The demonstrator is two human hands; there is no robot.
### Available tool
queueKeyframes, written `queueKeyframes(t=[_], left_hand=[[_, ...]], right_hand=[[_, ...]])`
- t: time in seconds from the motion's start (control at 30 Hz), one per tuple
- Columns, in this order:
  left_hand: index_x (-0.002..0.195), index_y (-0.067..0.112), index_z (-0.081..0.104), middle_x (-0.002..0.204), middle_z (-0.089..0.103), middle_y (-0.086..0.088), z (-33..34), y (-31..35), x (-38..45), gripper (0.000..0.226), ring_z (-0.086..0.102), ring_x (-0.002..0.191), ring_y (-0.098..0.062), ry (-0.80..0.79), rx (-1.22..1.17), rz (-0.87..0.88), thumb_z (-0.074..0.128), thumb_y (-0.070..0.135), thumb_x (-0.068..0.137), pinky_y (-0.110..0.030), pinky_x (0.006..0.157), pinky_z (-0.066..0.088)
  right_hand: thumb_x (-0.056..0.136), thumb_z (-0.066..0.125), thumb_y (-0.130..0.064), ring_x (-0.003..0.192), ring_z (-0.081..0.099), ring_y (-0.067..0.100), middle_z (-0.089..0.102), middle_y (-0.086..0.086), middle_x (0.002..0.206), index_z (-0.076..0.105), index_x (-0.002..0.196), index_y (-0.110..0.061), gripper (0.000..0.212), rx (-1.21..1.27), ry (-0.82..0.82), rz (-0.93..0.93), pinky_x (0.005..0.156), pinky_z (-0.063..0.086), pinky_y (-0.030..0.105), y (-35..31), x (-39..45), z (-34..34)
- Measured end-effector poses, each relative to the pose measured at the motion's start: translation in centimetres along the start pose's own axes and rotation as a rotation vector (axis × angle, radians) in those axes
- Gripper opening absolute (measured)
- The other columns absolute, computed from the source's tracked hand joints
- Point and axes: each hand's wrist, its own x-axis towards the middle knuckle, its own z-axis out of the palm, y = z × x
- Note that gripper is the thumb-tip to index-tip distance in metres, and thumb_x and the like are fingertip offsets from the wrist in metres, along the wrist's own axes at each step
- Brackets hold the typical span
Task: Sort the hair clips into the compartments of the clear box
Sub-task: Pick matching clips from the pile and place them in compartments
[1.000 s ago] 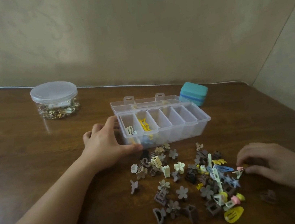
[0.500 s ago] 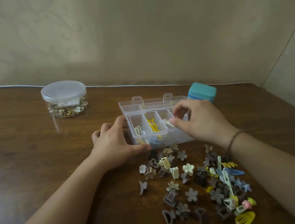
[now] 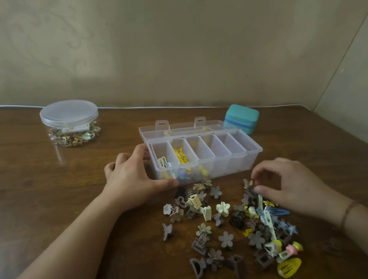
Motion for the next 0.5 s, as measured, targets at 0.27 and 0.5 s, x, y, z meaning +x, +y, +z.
queueKeyframes(t=[0.27, 0.5], left_hand=[[0.143, 0.036, 0.025, 0.140, 0.046, 0.005, 0.0, 0.1, -0.1, 0.101, 0.026, 0.137, -0.019, -0.004, 0.010, -0.003, 0.068, 0.075, 0.061, -0.045, 0.112, 0.014], [0.141, 0.039, 0.025, 0.139, 0.047, 0.010, 0.1, -0.5, 0.2, 0.101, 0.027, 0.136, -0.017, -0.007, 0.004, 0.012, 0.066, 0.079, 0.058, -0.047, 0.111, 0.015]], right_hand=[[0.082, 0.073, -0.016, 0.086, 0.061, -0.003, 0.067, -0.015, 0.082, 0.060, 0.090, -0.042, 0.030, 0.147, -0.034, 0.029, 0.078, 0.049, 0.024, 0.5, 0.3, -0.1], [0.078, 0.077, -0.009, 0.080, 0.068, 0.007, 0.072, -0.007, 0.085, 0.063, 0.087, -0.039, 0.034, 0.249, -0.165, -0.037, 0.078, 0.054, 0.033, -1.0, 4.6, -4.7]])
